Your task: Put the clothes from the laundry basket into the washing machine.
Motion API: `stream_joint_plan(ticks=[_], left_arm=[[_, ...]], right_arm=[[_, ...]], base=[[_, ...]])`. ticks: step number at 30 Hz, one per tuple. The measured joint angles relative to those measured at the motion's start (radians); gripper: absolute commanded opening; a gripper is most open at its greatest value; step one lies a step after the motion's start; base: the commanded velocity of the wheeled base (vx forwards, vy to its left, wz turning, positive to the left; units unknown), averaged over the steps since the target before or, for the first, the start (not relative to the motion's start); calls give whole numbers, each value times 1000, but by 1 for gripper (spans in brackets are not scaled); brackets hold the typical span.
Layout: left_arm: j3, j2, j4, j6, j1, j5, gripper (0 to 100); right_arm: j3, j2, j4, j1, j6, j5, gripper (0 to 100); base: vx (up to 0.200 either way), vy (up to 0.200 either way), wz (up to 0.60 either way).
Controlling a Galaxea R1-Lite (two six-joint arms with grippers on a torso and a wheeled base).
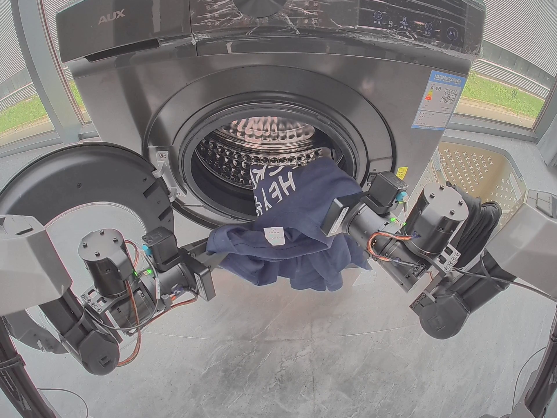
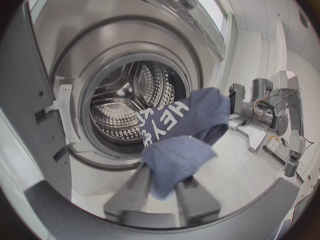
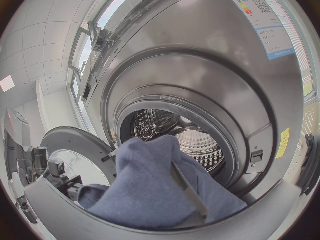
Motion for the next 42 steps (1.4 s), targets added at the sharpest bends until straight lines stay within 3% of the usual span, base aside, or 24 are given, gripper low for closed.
stream_joint_plan(ticks=[7,10,12,14,19,25,36,42], left_arm=[[89,42,-3,24,-16,-20,100],[148,71,-5,71,-34,-33,100],[191,98,-5,128,-46,-48,100],[224,120,-6,160,-53,-65,100],[280,150,-7,190,-62,-100,100],[212,145,-7,178,-66,-101,100],[-38,94,-5,66,-115,-90,100],[-144,145,-2,41,-134,-88,100]], right_arm=[[-21,-4,2,1,-1,0,0],[-28,-4,3,1,-1,0,0],[-33,-4,5,1,-2,1,0],[-37,-4,7,1,-3,1,0],[-41,-3,7,4,-3,1,0],[-33,3,7,19,-3,0,0],[-21,33,6,53,-4,0,0],[-28,46,7,71,-6,0,0]], base=[[0,0,0],[0,0,0],[0,0,0],[0,0,0],[0,0,0],[0,0,0],[0,0,0],[0,0,0]])
